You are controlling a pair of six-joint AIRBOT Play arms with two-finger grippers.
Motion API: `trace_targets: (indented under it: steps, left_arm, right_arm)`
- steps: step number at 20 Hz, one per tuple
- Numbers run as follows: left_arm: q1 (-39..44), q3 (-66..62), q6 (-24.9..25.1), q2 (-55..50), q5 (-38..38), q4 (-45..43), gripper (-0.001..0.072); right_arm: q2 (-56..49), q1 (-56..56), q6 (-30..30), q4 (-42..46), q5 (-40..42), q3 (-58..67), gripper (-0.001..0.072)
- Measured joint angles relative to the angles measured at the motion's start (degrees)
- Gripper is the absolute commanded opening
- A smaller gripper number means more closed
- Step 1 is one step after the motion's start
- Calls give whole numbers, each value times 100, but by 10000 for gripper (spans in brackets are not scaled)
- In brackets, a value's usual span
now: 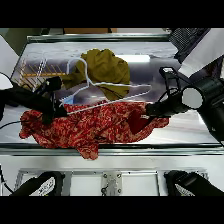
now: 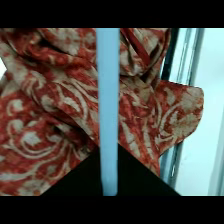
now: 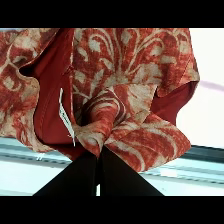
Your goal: Fold the clothes and pants, and hang the long-sleeved shirts on hangers.
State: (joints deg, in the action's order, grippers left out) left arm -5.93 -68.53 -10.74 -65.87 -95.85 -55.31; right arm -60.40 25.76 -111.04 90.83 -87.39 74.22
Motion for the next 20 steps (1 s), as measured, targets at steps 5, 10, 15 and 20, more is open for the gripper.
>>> trace_targets:
  steps: [5,10,15,20]
  left_arm:
    - [-262,844,295,221,-81,76,11]
    - [90,1290,378,260,-35,94,11]
    - [461,1392,376,262,173,94,11]
    - [732,1412,258,260,566,105,11]
  right_arm:
    - [26,-74,44,-151,-13,87,14]
    - [35,-234,87,-201,-236,345,14]
    - [35,-269,90,-201,-398,417,14]
    - [46,-273,107,-264,-442,428,14]
